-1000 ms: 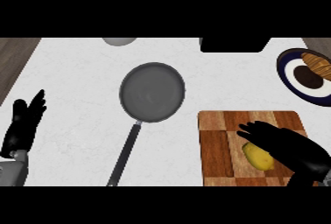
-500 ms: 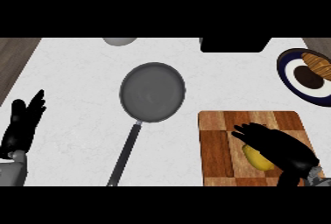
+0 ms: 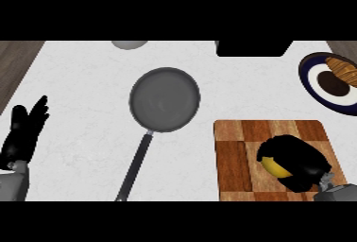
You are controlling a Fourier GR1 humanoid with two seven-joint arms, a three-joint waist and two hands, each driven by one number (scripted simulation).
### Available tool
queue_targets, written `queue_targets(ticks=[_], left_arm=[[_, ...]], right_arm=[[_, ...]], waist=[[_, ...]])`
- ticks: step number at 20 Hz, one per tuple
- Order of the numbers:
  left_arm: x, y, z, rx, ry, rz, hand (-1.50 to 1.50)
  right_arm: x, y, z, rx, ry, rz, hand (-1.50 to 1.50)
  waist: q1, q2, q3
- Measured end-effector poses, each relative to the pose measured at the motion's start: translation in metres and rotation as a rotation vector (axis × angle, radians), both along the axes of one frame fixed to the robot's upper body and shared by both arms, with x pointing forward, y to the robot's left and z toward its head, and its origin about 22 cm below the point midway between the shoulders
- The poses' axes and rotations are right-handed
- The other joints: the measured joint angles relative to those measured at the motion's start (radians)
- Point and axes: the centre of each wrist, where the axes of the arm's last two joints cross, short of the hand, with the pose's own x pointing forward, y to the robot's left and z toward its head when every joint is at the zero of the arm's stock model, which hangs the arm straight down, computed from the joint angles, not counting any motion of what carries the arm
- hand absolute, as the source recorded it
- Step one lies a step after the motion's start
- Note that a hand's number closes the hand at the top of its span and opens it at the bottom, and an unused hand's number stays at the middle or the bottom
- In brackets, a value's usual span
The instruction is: Pick the lemon from the cutting board and place it in the pan
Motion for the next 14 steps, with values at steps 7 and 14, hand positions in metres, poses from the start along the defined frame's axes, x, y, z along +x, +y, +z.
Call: queue_targets(ticks=[7, 14], left_arm=[[-0.010, -0.003, -0.001, -0.004, 0.001, 0.005, 0.00], [-0.007, -0.001, -0.003, -0.002, 0.005, 0.001, 0.00]], right_arm=[[0.005, -0.006, -0.003, 0.013, -0.078, 0.023, 1.50], [0.019, -0.015, -0.009, 0.048, -0.080, -0.246, 1.50]], waist=[[0.000, -0.001, -0.001], [-0.001, -0.001, -0.003]])
